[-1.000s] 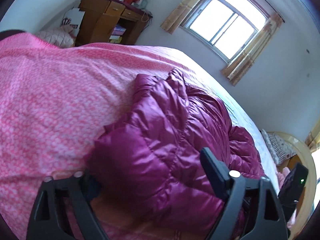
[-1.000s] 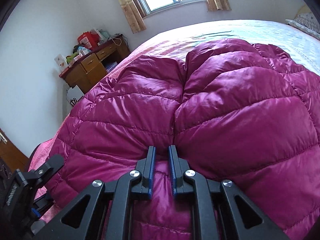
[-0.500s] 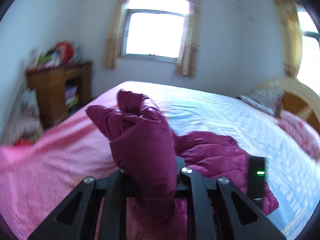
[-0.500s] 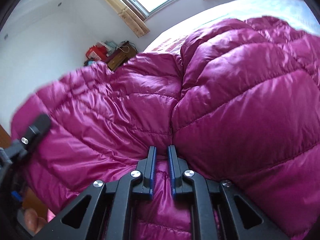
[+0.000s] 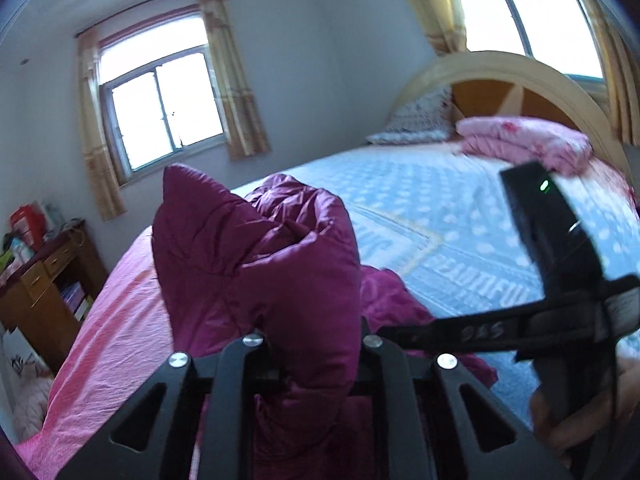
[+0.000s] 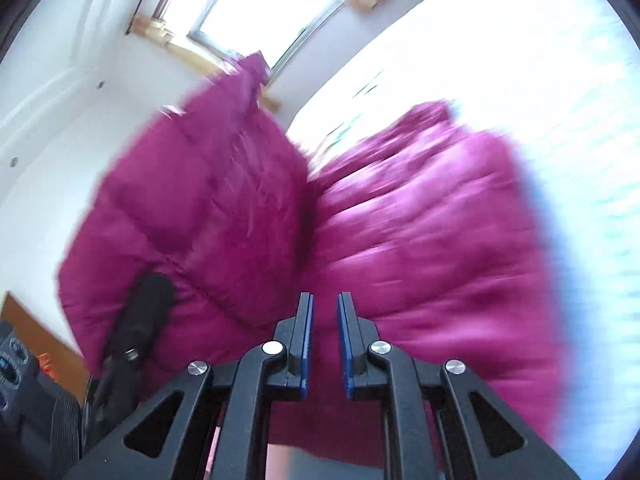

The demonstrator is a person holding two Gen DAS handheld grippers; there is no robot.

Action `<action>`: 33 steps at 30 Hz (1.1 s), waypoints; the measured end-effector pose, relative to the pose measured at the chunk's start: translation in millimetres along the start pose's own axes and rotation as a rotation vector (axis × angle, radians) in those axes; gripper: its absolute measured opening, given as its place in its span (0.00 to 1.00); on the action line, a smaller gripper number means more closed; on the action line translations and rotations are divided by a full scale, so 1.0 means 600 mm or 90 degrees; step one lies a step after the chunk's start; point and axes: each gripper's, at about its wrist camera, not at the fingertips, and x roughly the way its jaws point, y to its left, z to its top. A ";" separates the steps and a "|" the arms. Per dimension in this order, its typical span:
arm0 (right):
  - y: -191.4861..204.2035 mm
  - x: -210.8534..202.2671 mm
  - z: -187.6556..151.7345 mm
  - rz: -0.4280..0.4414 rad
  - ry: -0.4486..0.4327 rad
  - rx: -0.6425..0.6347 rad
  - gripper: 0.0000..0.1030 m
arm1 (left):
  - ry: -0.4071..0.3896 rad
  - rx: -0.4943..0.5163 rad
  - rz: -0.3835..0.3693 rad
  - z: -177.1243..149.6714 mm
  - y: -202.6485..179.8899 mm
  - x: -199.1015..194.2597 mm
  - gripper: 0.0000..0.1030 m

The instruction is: Fold large clothes

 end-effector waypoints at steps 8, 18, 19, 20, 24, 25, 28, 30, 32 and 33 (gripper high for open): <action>-0.113 -0.045 -0.039 -0.024 -0.046 0.083 0.12 | 0.065 0.113 -0.040 -0.029 -0.099 0.043 0.16; -0.099 -0.054 -0.055 -0.018 -0.065 0.076 0.12 | 0.102 0.136 -0.067 -0.062 -0.125 0.062 0.18; -0.101 -0.056 -0.052 -0.015 -0.059 0.081 0.12 | 0.104 0.132 -0.073 -0.061 -0.123 0.062 0.18; -0.108 -0.062 -0.050 -0.017 -0.046 0.093 0.12 | 0.104 0.128 -0.077 -0.062 -0.121 0.062 0.18; -0.083 -0.130 -0.014 0.013 -0.113 0.074 0.16 | 0.107 0.115 -0.099 -0.062 -0.118 0.061 0.18; -0.069 -0.148 0.003 0.008 -0.134 0.043 0.33 | 0.107 0.115 -0.102 -0.061 -0.121 0.063 0.18; -0.025 -0.153 0.061 0.001 -0.161 -0.036 0.78 | 0.107 0.115 -0.105 -0.061 -0.120 0.056 0.18; -0.002 -0.121 0.100 0.015 -0.131 -0.078 0.78 | 0.106 0.116 -0.104 -0.060 -0.122 0.057 0.18; 0.022 -0.071 0.136 0.020 -0.080 -0.111 0.78 | 0.104 0.116 -0.105 -0.059 -0.123 0.056 0.18; 0.033 -0.045 0.148 0.020 -0.056 -0.133 0.78 | 0.104 0.115 -0.107 -0.058 -0.122 0.057 0.18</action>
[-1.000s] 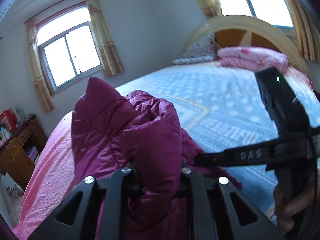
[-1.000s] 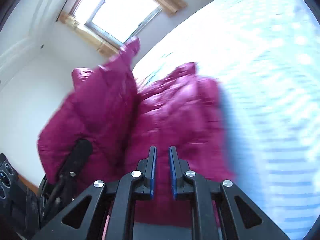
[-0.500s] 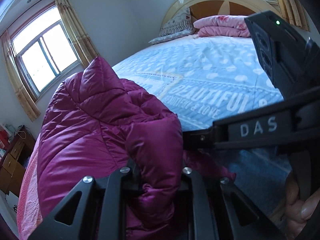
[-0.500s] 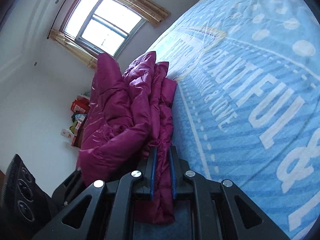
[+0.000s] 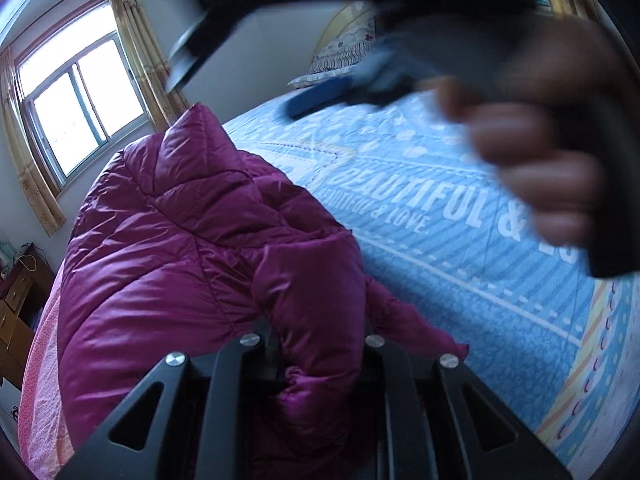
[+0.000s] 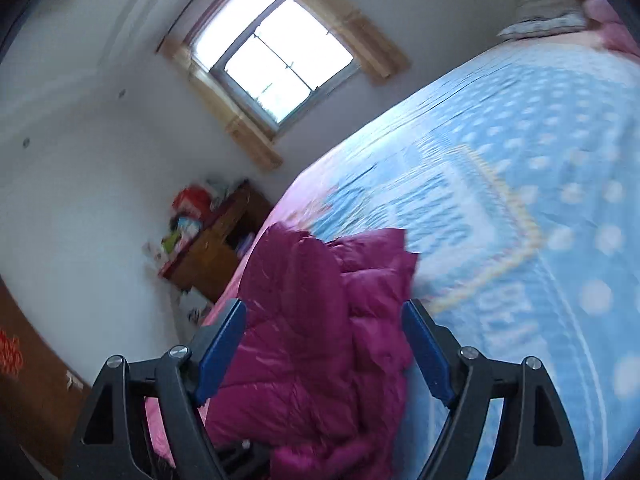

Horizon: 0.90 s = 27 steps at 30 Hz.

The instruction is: Fold large clothes

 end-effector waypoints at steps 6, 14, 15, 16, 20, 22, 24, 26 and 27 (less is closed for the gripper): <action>0.023 0.096 0.019 -0.057 0.095 -0.085 0.20 | -0.004 -0.019 -0.028 0.003 0.012 -0.004 0.18; -0.007 0.080 -0.013 -0.176 0.080 -0.118 0.14 | -0.005 -0.007 -0.078 0.009 0.015 -0.010 0.17; -0.013 0.089 -0.022 -0.191 0.089 -0.115 0.14 | -0.006 -0.003 -0.077 0.010 0.013 -0.011 0.17; -0.020 0.098 -0.029 -0.200 0.093 -0.110 0.14 | -0.007 0.001 -0.078 0.011 0.012 -0.013 0.17; -0.048 0.124 -0.061 -0.212 0.088 -0.109 0.14 | -0.010 -0.007 -0.088 0.016 0.018 -0.019 0.18; -0.059 0.116 -0.060 -0.192 0.086 -0.082 0.13 | -0.012 -0.012 -0.083 0.015 0.022 -0.029 0.23; -0.072 0.113 -0.058 -0.171 0.086 -0.058 0.13 | -0.010 -0.032 -0.091 0.010 0.029 -0.044 0.24; -0.078 0.117 -0.057 -0.164 0.085 -0.052 0.13 | -0.013 -0.088 -0.121 0.000 0.051 -0.070 0.24; -0.077 0.116 -0.057 -0.164 0.084 -0.054 0.13 | -0.019 -0.136 -0.152 -0.005 0.077 -0.092 0.24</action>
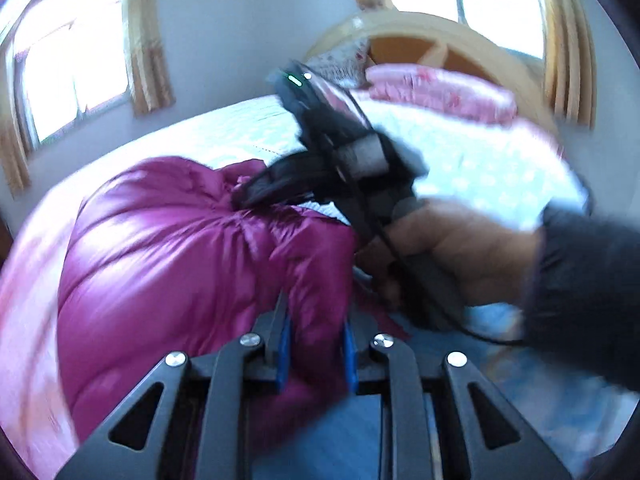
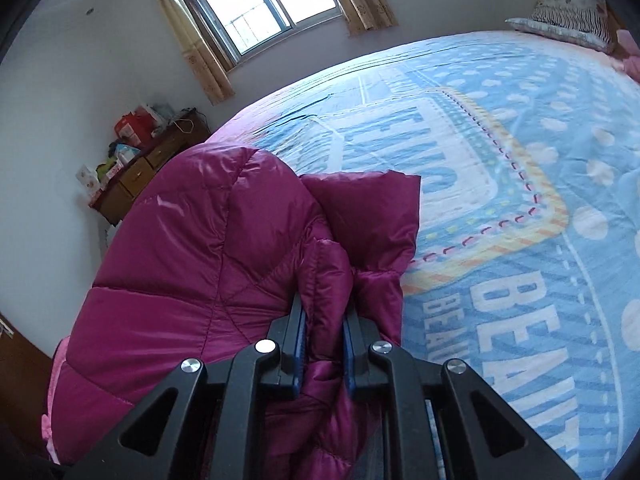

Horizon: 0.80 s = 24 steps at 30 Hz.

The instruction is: Fold large clothes

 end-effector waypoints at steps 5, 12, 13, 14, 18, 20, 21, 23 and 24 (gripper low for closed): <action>0.001 -0.003 0.000 -0.001 -0.003 -0.002 0.13 | -0.056 -0.083 0.011 0.021 0.078 -0.095 0.34; 0.001 -0.006 -0.005 -0.001 -0.009 -0.004 0.13 | -0.070 -0.132 0.197 0.165 0.204 -0.067 0.47; 0.001 -0.007 -0.006 0.000 -0.010 -0.004 0.13 | -0.053 -0.153 0.218 0.184 0.220 -0.038 0.47; 0.001 -0.006 -0.005 -0.001 -0.009 -0.004 0.13 | -0.035 -0.169 0.239 0.201 0.231 -0.007 0.47; 0.000 -0.004 -0.004 -0.001 -0.008 -0.005 0.14 | 0.032 -0.168 0.312 0.202 0.227 0.089 0.47; 0.002 -0.009 -0.006 0.002 -0.009 -0.001 0.14 | 0.088 -0.188 0.328 0.179 0.232 0.141 0.47; 0.001 -0.010 -0.006 0.005 -0.009 0.002 0.14 | 0.098 -0.192 0.338 0.155 0.227 0.147 0.47; -0.005 -0.010 -0.005 0.018 -0.010 0.010 0.14 | 0.094 -0.178 0.365 0.137 0.220 0.161 0.49; -0.007 -0.010 -0.005 0.022 -0.009 0.013 0.14 | 0.092 -0.161 0.383 0.131 0.212 0.165 0.50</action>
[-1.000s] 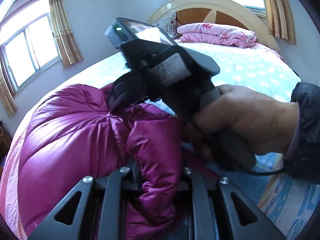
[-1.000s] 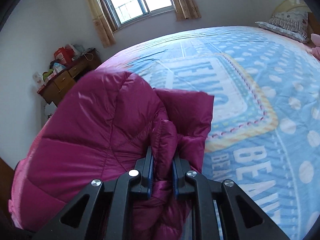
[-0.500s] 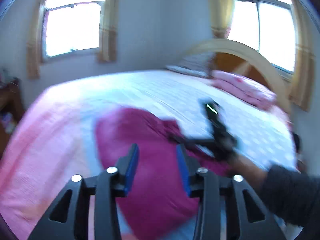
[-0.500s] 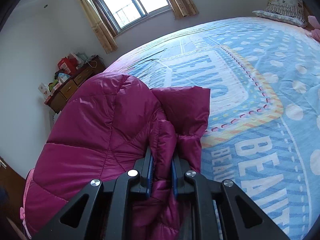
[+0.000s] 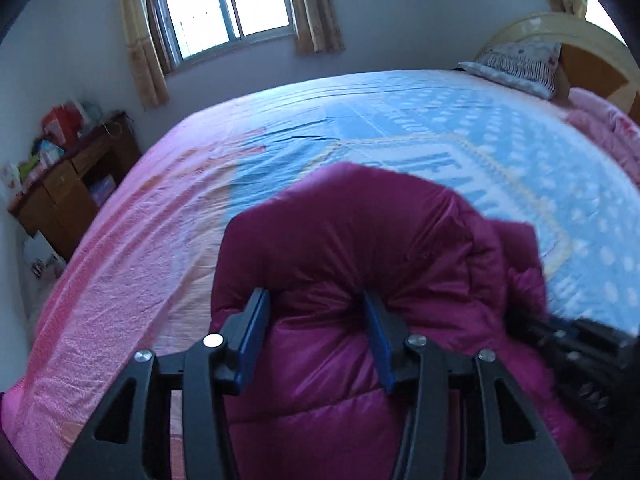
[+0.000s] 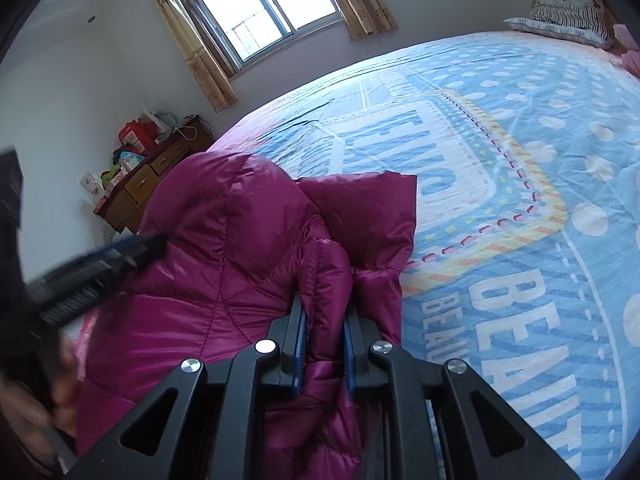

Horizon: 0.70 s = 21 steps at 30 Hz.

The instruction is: Fold large clothes

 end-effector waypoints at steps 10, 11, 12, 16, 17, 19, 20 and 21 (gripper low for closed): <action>0.013 -0.072 -0.015 -0.048 -0.051 0.023 0.14 | -0.023 0.103 0.086 -0.010 -0.052 0.007 0.51; 0.024 -0.094 -0.022 -0.061 -0.068 0.008 0.14 | -0.019 0.101 0.083 -0.010 -0.050 0.009 0.51; 0.042 -0.121 -0.033 -0.058 -0.081 -0.015 0.14 | -0.016 0.098 0.079 -0.013 -0.048 0.010 0.51; 0.093 -0.188 -0.083 -0.026 -0.090 -0.070 0.14 | -0.009 0.095 0.072 -0.013 -0.048 0.014 0.51; 0.102 -0.196 -0.096 -0.020 -0.082 -0.075 0.14 | -0.009 0.096 0.074 -0.013 -0.049 0.014 0.51; 0.108 -0.189 -0.115 -0.015 -0.047 -0.074 0.14 | -0.010 0.099 0.076 -0.015 -0.051 0.014 0.51; 0.106 -0.180 -0.125 -0.023 -0.024 -0.069 0.14 | -0.010 0.099 0.075 -0.014 -0.051 0.013 0.51; 0.100 -0.168 -0.136 -0.036 -0.006 -0.060 0.14 | -0.010 0.099 0.075 -0.016 -0.052 0.014 0.51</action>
